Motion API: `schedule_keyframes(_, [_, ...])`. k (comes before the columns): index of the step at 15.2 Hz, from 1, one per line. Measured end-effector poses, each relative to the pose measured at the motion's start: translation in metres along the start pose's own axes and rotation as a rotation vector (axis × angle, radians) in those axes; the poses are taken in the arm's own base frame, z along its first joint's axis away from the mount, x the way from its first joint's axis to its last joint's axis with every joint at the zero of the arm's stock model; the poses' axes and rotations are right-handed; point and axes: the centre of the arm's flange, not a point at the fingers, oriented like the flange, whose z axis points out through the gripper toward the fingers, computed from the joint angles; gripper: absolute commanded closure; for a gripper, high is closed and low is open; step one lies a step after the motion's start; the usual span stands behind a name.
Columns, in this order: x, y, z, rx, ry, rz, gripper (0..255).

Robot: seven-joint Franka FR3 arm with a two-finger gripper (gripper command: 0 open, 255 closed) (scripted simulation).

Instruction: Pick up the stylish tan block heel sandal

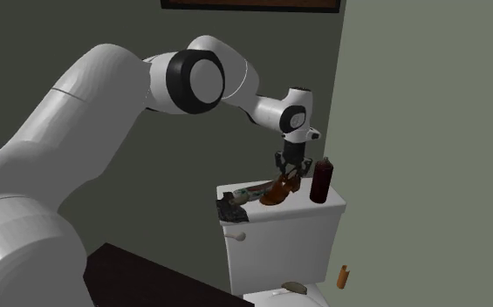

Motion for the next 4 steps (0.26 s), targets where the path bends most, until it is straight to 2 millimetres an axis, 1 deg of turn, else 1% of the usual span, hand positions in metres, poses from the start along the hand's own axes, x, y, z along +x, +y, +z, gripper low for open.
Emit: schedule_keyframes(4, [0.000,0.000,-0.020,0.000,0.000,0.000,255])
